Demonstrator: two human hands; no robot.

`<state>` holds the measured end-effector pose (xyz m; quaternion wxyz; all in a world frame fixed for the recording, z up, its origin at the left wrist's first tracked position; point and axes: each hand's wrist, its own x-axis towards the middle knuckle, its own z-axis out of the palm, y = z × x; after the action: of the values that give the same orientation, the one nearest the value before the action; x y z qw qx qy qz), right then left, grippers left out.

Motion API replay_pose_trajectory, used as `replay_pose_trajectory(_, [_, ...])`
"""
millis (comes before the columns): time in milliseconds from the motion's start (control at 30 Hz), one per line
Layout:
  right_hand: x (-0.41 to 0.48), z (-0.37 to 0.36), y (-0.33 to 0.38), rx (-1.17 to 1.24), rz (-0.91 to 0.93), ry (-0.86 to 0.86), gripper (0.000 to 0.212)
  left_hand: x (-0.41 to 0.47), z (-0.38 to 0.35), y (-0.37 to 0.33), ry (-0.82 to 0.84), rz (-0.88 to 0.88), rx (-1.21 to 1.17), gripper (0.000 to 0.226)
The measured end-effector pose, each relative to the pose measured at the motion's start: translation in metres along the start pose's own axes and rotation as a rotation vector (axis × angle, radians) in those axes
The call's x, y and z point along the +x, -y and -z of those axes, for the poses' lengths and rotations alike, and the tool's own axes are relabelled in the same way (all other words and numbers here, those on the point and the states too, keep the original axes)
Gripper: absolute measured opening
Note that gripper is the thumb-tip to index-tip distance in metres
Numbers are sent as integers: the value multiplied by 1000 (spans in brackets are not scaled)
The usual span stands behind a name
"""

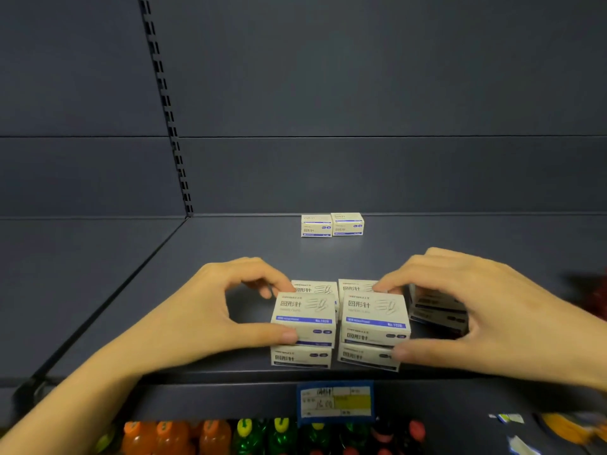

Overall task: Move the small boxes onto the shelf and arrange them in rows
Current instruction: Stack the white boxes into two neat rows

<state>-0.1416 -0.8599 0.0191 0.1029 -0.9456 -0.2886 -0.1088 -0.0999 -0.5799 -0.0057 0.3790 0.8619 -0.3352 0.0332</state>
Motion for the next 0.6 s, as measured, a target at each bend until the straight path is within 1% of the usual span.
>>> replay_pose_trajectory(67, [1,-2,3,-25,-22,2,61,0,0,0,-1,3,-16,36])
replay_pose_trajectory(200, [4,-5,8,-23,-60,-15,51,7,3,-4,-14,-25,12,37])
replay_pose_trajectory(367, [13,5,6,-43,-32,-15,53,29,15,-11,-132,-34,40,34])
replay_pose_trajectory(467, [19,15,-1,53,-59,-72,48,46,15,-7,-225,-20,98,33])
replay_pose_trajectory(600, [36,22,-15,180,-101,-177,43,74,10,11,-280,20,170,27])
